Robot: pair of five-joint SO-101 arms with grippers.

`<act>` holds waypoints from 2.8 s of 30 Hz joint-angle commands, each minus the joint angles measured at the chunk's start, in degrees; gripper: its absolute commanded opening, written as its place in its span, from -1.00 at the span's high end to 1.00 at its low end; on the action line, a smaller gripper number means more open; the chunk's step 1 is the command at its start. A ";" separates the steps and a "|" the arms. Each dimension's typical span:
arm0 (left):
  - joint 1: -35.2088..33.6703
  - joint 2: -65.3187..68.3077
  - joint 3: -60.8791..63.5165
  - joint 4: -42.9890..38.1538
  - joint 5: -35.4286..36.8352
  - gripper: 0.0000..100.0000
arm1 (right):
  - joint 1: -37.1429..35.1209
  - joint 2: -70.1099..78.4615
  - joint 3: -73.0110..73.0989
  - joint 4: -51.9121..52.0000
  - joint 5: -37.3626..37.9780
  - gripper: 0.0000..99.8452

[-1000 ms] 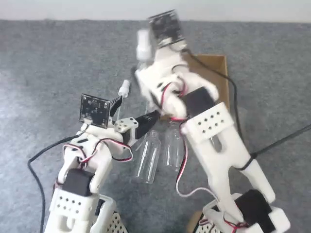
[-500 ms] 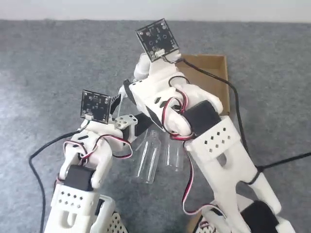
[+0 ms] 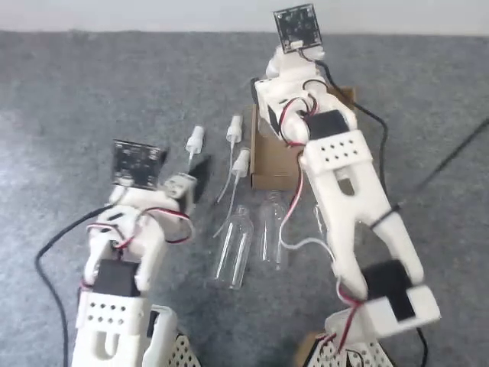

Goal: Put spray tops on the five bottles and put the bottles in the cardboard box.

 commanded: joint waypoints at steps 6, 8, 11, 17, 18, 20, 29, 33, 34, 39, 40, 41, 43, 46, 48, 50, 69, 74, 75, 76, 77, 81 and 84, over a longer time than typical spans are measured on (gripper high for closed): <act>-15.38 0.18 3.30 -1.93 -0.44 0.95 | 2.86 9.89 -3.43 -15.96 0.97 0.99; -15.30 0.09 4.00 -2.55 -0.44 0.95 | 2.86 11.91 -3.43 -18.07 0.97 0.99; -15.30 0.44 5.76 -4.66 -0.44 0.95 | 2.86 14.02 -3.43 -19.65 0.88 0.99; -15.30 0.09 7.25 -5.36 -0.44 0.95 | 2.77 17.27 -3.78 -23.25 0.79 0.99; -15.30 0.09 7.25 -5.36 -0.44 0.95 | 2.77 17.71 -3.78 -23.25 0.79 0.99; -15.30 0.09 7.25 -5.36 -0.44 0.95 | 2.59 18.42 -3.78 -24.04 0.79 0.99; -15.30 0.18 7.25 -5.27 -0.44 0.95 | 2.51 19.03 -3.78 -24.40 1.05 0.99; -15.30 0.26 7.34 -5.27 -0.44 0.95 | 2.42 19.12 -3.78 -24.66 1.05 0.99; -15.30 0.26 7.34 -5.27 -0.44 0.95 | 2.42 19.12 -3.78 -24.66 1.05 0.99; -15.30 0.44 7.34 -5.27 -0.35 0.95 | 2.42 19.12 -3.78 -24.66 1.05 0.95; -15.30 0.44 7.34 -5.27 -0.35 0.95 | 2.42 19.12 -3.78 -24.48 1.05 0.91; -15.30 0.44 7.34 -5.27 -0.35 0.95 | 2.42 19.12 -3.78 -24.31 0.88 0.85; -15.30 0.44 7.34 -5.27 -0.35 0.95 | 2.33 19.12 -3.69 -24.31 0.79 0.75; -15.30 0.44 7.34 -5.27 -0.35 0.95 | 2.33 19.21 -3.60 -24.22 0.79 0.70; -15.30 0.44 7.34 -5.27 -0.35 0.95 | 2.33 19.21 -3.52 -24.22 0.79 0.70; -15.30 0.44 7.34 -5.27 -0.35 0.95 | 2.33 19.21 -3.52 -24.22 0.79 0.70; -15.30 0.09 8.04 -5.45 -0.35 0.95 | 1.01 19.21 -3.43 -24.13 1.05 0.69; -15.30 0.09 8.13 -5.45 -0.35 0.95 | 1.01 19.21 -3.43 -24.13 1.05 0.69; -15.30 0.09 8.13 -5.45 -0.35 0.95 | 1.01 19.21 -3.43 -24.13 1.05 0.69; -15.30 0.09 8.13 -5.45 -0.35 0.95 | 1.01 19.21 -3.43 -24.13 1.05 0.69; -15.30 0.09 8.13 -5.45 -0.35 0.95 | 1.01 19.21 -3.43 -24.13 1.05 0.68; -15.30 0.09 8.13 -5.45 -0.35 0.95 | 1.01 19.21 -3.52 -22.37 1.14 0.57; -15.30 0.09 8.13 -5.45 -0.35 0.95 | 0.92 19.12 -3.69 -21.23 1.14 0.48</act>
